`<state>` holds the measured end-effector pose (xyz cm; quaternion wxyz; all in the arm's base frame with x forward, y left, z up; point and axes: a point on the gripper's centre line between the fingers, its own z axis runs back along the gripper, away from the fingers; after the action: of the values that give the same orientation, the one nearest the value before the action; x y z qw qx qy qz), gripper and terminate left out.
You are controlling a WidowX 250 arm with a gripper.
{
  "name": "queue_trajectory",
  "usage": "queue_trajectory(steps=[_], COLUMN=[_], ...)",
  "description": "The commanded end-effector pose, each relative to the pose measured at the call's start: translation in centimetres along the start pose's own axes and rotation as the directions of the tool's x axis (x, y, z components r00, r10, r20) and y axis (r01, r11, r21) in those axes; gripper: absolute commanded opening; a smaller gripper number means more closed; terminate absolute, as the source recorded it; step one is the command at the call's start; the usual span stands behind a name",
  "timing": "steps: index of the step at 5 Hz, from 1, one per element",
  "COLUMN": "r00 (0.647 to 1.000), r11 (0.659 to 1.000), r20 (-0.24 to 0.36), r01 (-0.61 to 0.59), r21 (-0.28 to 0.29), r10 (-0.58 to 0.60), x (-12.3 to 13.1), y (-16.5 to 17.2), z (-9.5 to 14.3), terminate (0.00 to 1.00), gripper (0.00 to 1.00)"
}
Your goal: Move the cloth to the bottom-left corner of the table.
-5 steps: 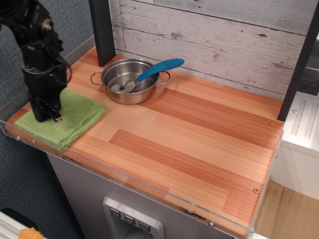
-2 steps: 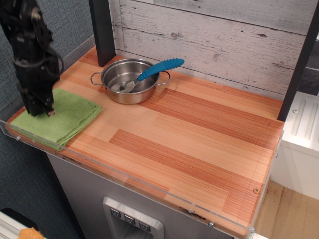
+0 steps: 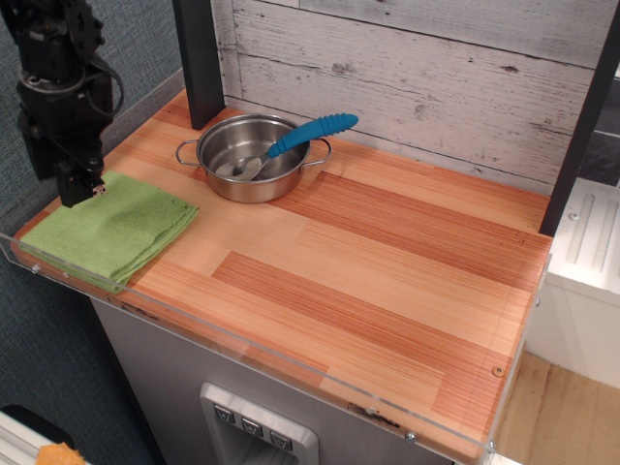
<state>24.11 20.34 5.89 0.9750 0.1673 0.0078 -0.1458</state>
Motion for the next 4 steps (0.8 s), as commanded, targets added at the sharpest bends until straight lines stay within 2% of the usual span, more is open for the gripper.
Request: queue_trajectory(steps=[1, 2, 3, 4], r00=[0.997, 0.996, 0.992, 0.99], r11=[0.997, 0.999, 0.999, 0.997], r20=[0.066, 0.09, 0.122, 0.141], r01=[-0.03, -0.016, -0.035, -0.013], r21=[0.069, 0.05, 0.004, -0.081], r10=[0.026, 0.011, 0.034, 0.024], x=[2.0, 3.2, 4.7, 6.1], y=[1.1, -1.1, -4.2, -7.8], z=[5.6, 7.0, 8.6, 10.1], terminate=[0.0, 0.0, 0.0, 0.0], gripper=[1.0, 1.0, 1.0, 1.0])
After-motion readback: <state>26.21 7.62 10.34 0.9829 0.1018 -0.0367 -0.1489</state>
